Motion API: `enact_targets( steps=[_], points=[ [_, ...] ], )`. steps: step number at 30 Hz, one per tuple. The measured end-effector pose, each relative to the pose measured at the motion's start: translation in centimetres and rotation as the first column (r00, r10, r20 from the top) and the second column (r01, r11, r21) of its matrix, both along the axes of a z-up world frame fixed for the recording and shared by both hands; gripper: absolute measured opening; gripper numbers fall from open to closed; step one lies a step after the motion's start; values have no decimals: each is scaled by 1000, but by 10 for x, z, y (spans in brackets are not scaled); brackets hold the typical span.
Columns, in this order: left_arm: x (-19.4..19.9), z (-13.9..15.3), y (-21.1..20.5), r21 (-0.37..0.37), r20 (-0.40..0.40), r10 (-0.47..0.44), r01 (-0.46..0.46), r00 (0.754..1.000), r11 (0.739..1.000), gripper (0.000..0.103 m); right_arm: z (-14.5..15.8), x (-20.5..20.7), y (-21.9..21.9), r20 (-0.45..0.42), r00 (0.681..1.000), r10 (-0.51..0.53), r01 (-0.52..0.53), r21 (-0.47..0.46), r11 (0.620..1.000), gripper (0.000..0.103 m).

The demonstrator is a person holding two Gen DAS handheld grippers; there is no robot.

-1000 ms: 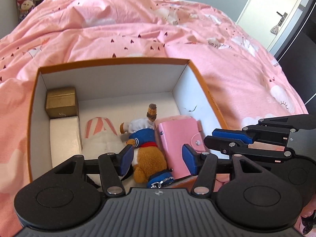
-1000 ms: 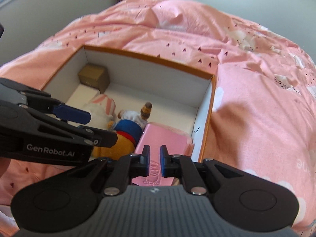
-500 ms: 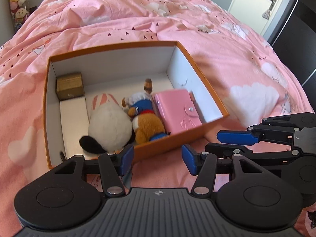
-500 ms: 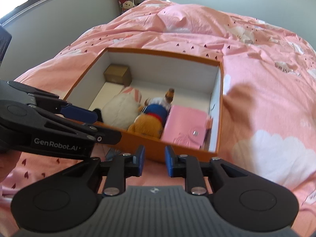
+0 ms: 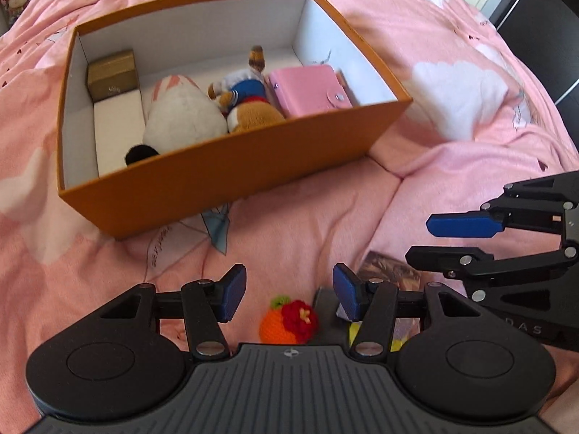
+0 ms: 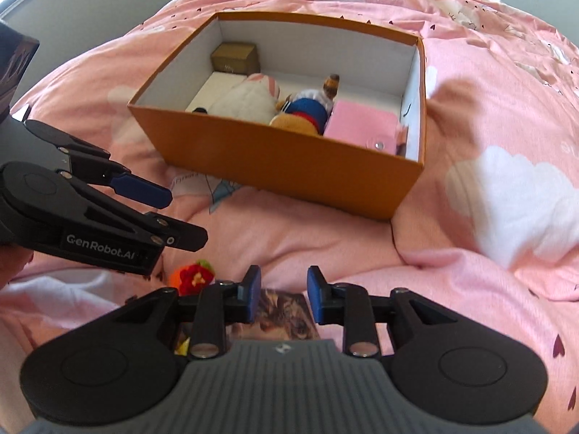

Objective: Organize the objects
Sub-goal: 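Move both grippers away from the shoebox toward the photo card box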

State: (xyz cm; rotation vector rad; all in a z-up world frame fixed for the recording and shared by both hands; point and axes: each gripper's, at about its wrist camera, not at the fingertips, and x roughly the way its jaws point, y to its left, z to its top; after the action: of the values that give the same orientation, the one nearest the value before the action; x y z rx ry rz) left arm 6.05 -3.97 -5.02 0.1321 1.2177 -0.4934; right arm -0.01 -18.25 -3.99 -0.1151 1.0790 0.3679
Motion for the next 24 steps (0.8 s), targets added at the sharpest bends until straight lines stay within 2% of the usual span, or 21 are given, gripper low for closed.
enact_targets(
  steps=[14, 20, 24],
  points=[
    [-23, -7, -11, 37, -54, -103, 105, 993, 994, 63, -5, -31, 1, -95, 985, 141, -144, -20, 989, 33],
    [-23, -18, -8, 18, -106, -106, 108, 989, 994, 63, -13, -30, 1, -124, 981, 146, -150, -22, 988, 40],
    [-19, -19, -3, 26, -104, -80, 83, 991, 996, 63, -17, -22, 5, -113, 980, 163, -169, -41, 985, 40]
  ],
)
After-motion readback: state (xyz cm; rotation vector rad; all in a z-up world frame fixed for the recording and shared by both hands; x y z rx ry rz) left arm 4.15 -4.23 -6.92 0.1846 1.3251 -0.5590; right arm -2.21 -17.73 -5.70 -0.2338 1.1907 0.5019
